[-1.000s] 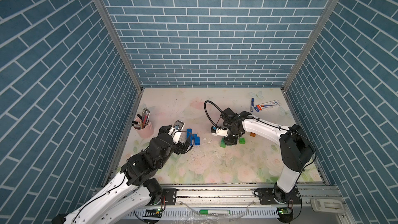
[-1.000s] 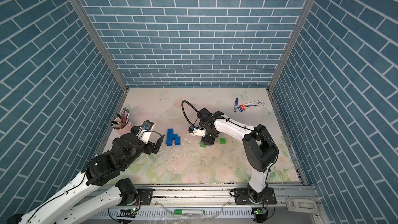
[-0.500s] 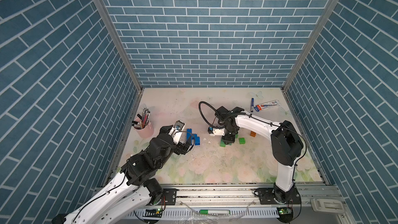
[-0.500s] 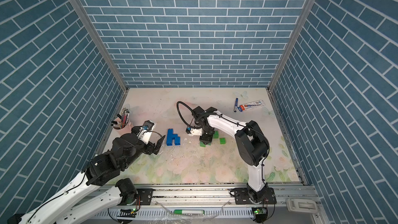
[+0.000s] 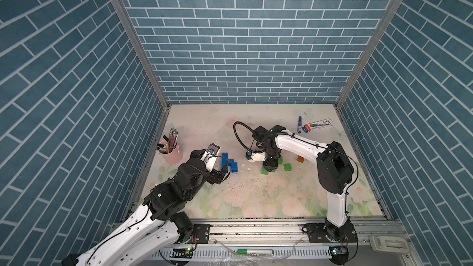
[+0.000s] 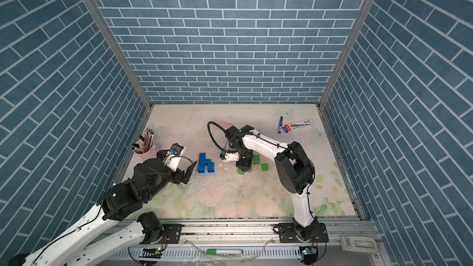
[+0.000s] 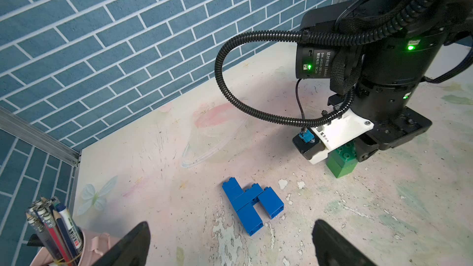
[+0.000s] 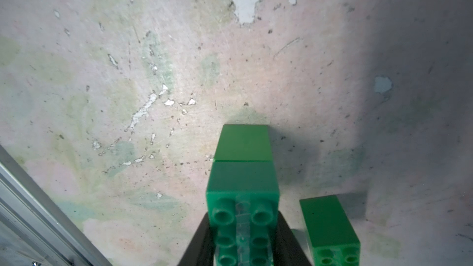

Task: Assemble the letter h with lego
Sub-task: Pick up the lego brick from the center of the board.

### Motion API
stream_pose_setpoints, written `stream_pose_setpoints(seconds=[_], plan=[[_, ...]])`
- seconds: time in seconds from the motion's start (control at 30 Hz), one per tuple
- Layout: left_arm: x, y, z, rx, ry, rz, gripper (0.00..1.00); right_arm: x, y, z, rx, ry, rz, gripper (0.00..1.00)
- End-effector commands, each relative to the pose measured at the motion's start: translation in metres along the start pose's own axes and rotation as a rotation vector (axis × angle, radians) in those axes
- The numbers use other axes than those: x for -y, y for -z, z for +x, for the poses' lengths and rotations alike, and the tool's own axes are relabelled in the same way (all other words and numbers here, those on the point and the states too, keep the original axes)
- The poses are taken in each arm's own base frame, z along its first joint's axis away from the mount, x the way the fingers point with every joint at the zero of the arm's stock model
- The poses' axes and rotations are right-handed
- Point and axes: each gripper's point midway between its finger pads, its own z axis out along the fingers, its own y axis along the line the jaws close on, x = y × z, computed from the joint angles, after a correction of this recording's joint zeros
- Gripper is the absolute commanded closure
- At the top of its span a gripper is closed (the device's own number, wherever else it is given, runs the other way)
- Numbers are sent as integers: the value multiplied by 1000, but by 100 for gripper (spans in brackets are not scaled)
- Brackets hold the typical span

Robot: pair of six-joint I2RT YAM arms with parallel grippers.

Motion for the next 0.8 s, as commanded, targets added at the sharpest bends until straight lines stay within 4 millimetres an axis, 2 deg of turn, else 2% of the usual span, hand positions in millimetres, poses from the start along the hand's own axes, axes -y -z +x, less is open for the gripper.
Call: stream_pose_setpoints(seconds=[0.0, 0.17, 0.37, 0.5, 0.57, 0.77], plan=[[1, 0, 2, -2, -7, 4, 1, 8, -4, -2, -10, 77, 30, 100], [0, -1, 3, -5, -8, -1, 1, 27, 21, -4, 72, 73, 80, 100], [0, -1, 2, -4, -7, 2, 1, 35, 37, 4, 124, 151, 101, 100], [0, -1, 2, -4, -9, -1, 1, 42, 42, 11, 132, 150, 83, 100], [-1, -1, 2, -4, -11, -4, 1, 40, 44, 8, 164, 162, 60, 100], [-1, -1, 2, -4, -11, -4, 1, 42, 41, 14, 158, 172, 23, 100]])
